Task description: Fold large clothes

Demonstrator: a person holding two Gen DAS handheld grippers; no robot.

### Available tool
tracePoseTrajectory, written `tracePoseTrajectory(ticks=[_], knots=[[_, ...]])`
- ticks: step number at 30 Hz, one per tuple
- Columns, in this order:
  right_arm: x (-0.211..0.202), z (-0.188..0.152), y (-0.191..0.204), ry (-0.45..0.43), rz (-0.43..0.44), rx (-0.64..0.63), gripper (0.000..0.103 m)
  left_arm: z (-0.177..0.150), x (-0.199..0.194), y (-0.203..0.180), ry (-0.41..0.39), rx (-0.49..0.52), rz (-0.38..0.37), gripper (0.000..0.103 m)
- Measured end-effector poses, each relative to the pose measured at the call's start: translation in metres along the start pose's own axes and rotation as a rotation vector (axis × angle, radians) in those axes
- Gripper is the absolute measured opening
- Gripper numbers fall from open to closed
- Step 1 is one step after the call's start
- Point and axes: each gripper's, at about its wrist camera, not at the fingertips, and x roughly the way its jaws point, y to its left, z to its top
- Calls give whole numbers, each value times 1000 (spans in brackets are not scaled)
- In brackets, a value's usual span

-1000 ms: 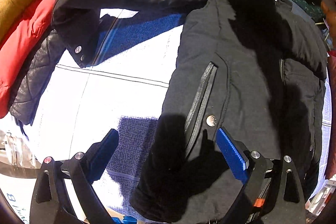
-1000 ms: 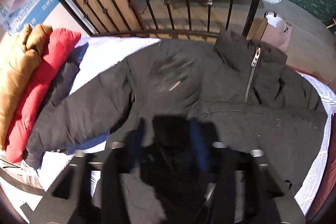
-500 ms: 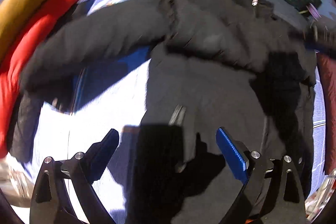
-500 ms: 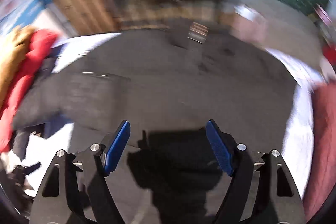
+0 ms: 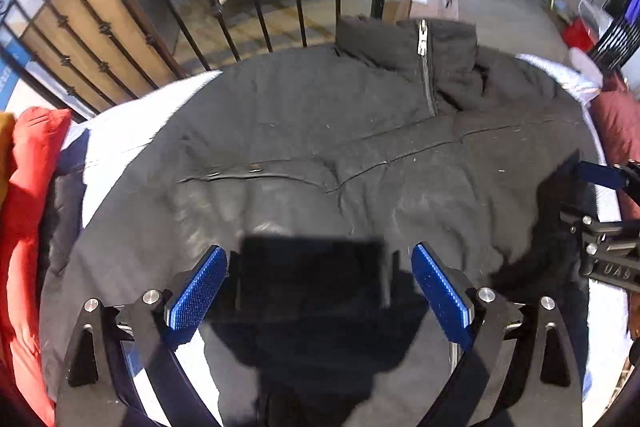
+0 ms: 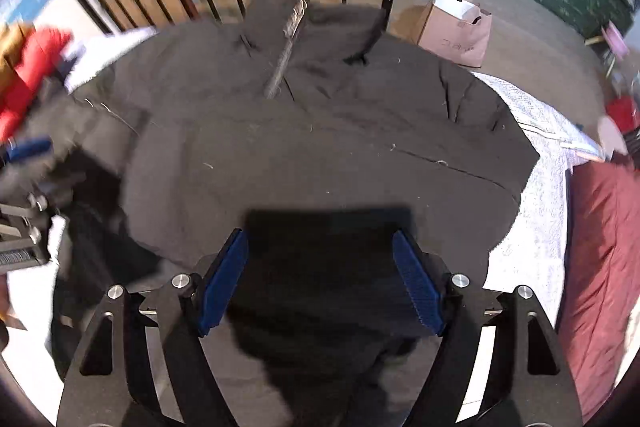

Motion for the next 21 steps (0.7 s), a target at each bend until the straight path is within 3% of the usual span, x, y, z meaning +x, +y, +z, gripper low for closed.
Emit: tracePoseTrajectory(ticks=[3, 6, 8, 10, 16, 20, 21], knots=[[28, -6, -33, 79, -50, 108, 75, 2, 24, -5, 66, -8, 0, 92], [50, -24, -77, 143, -13, 241, 75, 0, 38, -12, 95, -9, -20, 94], [56, -30, -79, 139, 9, 181, 75, -6, 47, -20, 109, 16, -13, 97], [58, -30, -70, 140, -26, 92, 76, -11, 57, -25, 112, 44, 13, 97], [69, -25, -66, 147, -77, 117, 82, -10, 73, -27, 112, 46, 19, 98], [72, -28, -65, 117, -140, 124, 98, -7, 79, -21, 87, 38, 8, 99], [74, -28, -67, 122, -148, 142, 98, -8, 81, -21, 83, 37, 7, 99]])
